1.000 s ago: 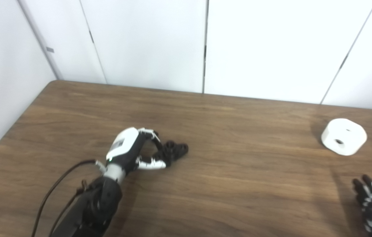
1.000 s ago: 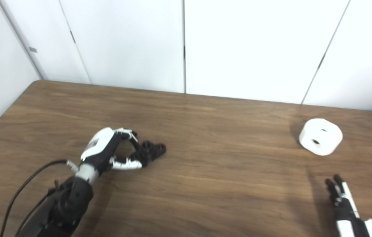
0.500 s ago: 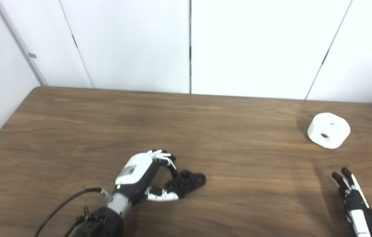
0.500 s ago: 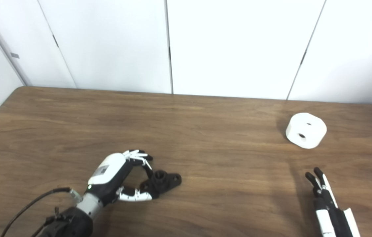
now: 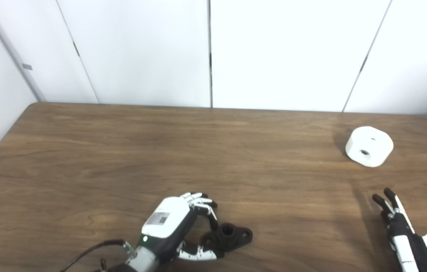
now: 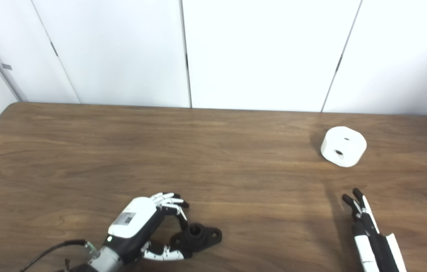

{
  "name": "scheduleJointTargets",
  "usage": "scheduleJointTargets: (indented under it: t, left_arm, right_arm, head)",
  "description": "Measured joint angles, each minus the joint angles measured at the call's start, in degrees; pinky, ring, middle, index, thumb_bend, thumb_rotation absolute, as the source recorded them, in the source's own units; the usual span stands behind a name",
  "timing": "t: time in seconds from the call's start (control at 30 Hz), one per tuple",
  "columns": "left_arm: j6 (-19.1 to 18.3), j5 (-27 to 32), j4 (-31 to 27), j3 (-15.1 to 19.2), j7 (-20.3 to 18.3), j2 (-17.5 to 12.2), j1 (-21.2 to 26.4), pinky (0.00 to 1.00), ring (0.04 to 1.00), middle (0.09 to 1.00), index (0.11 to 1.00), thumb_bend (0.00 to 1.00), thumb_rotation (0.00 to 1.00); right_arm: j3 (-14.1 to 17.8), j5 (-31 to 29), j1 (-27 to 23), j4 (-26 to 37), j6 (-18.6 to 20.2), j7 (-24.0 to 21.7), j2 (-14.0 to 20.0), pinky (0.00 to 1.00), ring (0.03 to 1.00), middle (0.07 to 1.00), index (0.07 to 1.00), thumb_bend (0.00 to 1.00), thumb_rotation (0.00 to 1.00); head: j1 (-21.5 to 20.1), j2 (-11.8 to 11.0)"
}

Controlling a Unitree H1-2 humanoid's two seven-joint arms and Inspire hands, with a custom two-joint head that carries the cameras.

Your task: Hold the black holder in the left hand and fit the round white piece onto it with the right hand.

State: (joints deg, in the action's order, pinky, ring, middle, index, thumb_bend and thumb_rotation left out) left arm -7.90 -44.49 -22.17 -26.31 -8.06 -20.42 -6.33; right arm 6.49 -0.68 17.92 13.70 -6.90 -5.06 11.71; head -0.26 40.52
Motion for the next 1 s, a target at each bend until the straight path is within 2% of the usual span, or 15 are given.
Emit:
scheduleJointTargets:
  t: [0.17, 0.33, 0.43, 0.57, 0.67, 0.7, 0.83, 1.0]
  left_arm:
    - [1.45, -0.73, 0.31, -0.29, 0.2, 1.15, -0.64, 0.91, 0.893, 0.805, 0.487, 0.52, 0.05]
    - [2.64, -1.71, 1.97, -0.11, 1.91, 2.89, -1.1, 0.9, 0.881, 0.799, 0.487, 0.52, 0.05]
    - [3.22, -3.12, 3.12, 0.08, 4.04, 4.59, -1.78, 0.88, 0.867, 0.789, 0.487, 0.52, 0.05]
    - [4.62, -4.96, 5.22, 0.36, 8.1, 6.22, -2.62, 0.87, 0.854, 0.784, 0.487, 0.52, 0.05]
    - [6.09, -5.22, 6.53, 0.73, 10.25, 6.93, -2.95, 0.87, 0.856, 0.786, 0.487, 0.52, 0.05]
    - [6.46, -5.21, 6.98, 0.86, 10.69, 7.0, -2.98, 0.88, 0.856, 0.786, 0.488, 0.52, 0.05]
    - [7.44, -5.13, 7.9, 1.24, 11.71, 7.14, -2.98, 0.87, 0.854, 0.782, 0.488, 0.52, 0.05]
    - [8.3, -5.31, 8.37, 1.69, 12.33, 7.23, -3.18, 0.86, 0.846, 0.773, 0.487, 0.52, 0.05]
  right_arm:
    - [-0.17, -0.21, 0.01, 0.47, 0.75, 0.67, -0.82, 1.0, 0.987, 0.933, 0.971, 0.53, 0.98]
    - [-0.09, 1.59, 0.03, 1.51, 1.59, 2.04, -1.2, 0.97, 0.945, 0.912, 0.944, 0.52, 0.69]
    - [0.06, 3.71, -0.17, 1.77, 1.76, 3.29, -1.37, 0.92, 0.924, 0.902, 0.933, 0.55, 0.59]
    - [0.76, 6.58, -0.88, 2.64, 3.16, 4.55, -1.0, 0.92, 0.912, 0.895, 0.91, 0.58, 0.48]
    - [1.28, 6.97, -1.5, 3.85, 5.7, 4.68, -0.99, 0.93, 0.915, 0.896, 0.9, 0.6, 0.39]
    - [1.62, 6.83, -1.93, 3.85, 6.56, 4.67, -0.93, 0.94, 0.916, 0.899, 0.891, 0.62, 0.37]
    - [3.41, 6.82, -4.73, 3.85, 8.8, 4.77, -0.22, 0.91, 0.915, 0.912, 0.877, 0.69, 0.32]
    - [4.64, 10.16, -8.88, 3.86, 11.36, 5.03, 2.85, 0.85, 0.894, 0.901, 0.866, 0.77, 0.32]
  head:
    - [-1.23, 0.09]
    - [-1.67, 0.09]
    - [-2.03, -0.09]
    - [-2.03, -0.09]
    - [-2.03, -0.09]
    - [-4.03, -0.7]
    - [-5.54, -1.41]
    - [-8.62, -2.46]
